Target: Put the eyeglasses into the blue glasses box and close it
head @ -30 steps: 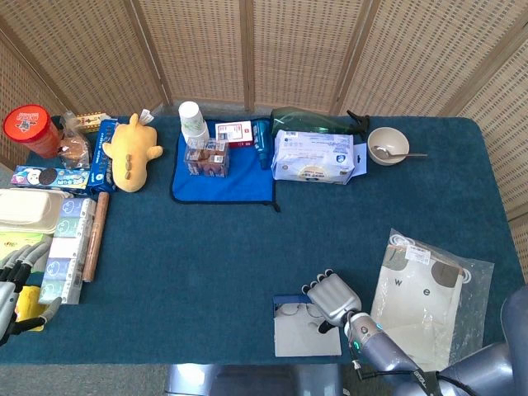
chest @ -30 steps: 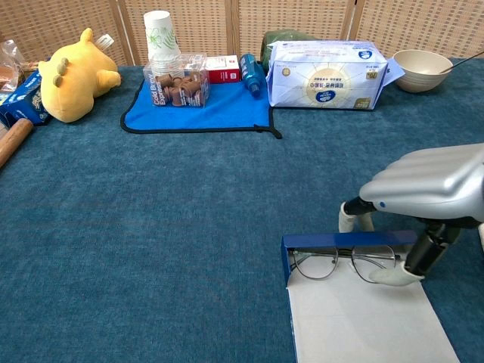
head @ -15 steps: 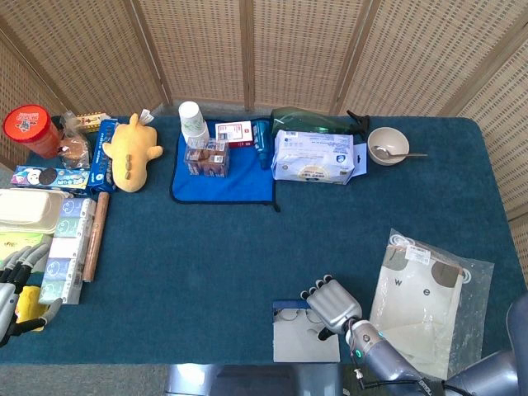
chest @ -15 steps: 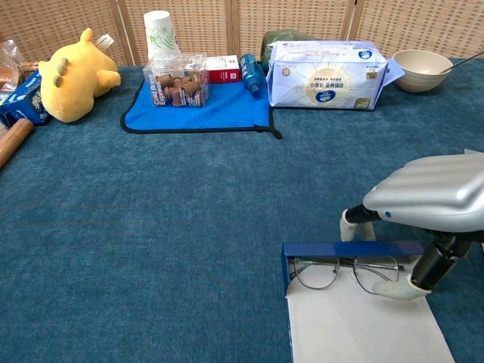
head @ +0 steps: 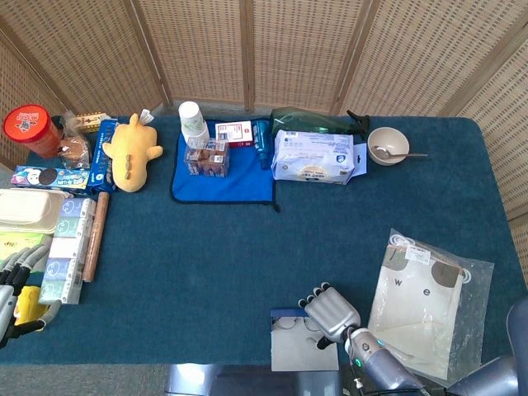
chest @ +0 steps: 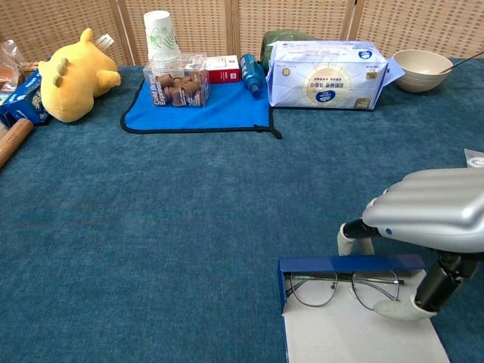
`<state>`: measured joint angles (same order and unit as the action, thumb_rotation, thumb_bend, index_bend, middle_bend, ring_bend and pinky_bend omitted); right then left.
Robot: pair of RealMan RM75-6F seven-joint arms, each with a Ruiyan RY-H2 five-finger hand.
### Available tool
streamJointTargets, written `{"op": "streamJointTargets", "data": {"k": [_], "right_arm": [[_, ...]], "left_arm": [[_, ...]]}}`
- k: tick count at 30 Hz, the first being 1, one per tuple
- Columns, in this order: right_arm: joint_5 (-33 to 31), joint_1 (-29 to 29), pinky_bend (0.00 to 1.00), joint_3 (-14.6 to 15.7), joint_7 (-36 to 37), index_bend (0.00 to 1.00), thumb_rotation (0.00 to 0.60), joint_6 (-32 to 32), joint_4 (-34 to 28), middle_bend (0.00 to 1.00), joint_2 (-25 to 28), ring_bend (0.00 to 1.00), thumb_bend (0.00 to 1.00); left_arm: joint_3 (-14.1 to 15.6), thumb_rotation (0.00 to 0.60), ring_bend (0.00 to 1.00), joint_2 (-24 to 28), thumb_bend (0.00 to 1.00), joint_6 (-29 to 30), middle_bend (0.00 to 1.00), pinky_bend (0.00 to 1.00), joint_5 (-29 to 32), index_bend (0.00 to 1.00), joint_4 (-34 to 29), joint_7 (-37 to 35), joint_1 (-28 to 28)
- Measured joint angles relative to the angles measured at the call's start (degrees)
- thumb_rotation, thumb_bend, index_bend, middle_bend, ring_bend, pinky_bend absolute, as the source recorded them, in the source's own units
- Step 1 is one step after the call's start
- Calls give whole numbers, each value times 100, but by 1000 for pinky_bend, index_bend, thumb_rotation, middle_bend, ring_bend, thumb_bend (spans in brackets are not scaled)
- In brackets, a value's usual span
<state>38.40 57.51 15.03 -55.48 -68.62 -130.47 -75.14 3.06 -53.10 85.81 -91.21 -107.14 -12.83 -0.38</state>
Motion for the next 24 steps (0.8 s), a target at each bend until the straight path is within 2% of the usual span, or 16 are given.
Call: {"op": "streamJointTargets", "data": {"k": [5,11,13,17,24], "right_arm": [[83,-45,211,-14,-7,190,232,-9,-13,323,12,209,323],[611,-183,197,-45,110,144,230,-86,-32,267,85,159,321],[909,-274,195,-38,179,124,230,-143,-59,251,143,137,322],[1581,-511,193,20,361,94,277,-272,-71,236,244,108,319],[3317,-1344,183,390,808,78,368,-821,191,203,361,83,292]], "left_arm": [[3,600,0,13,291,38,77,0,-1,0,-9,14,20],[-13,600,0,19,291,92,76,0,8,0,-22,26,35],[-25,600,0,-2,291,127,77,0,4,0,-14,25,44],[-49,600,0,-40,293,210,78,0,-11,0,9,6,66],[-183,600,0,8,292,438,78,0,-97,0,31,-43,63]]}}
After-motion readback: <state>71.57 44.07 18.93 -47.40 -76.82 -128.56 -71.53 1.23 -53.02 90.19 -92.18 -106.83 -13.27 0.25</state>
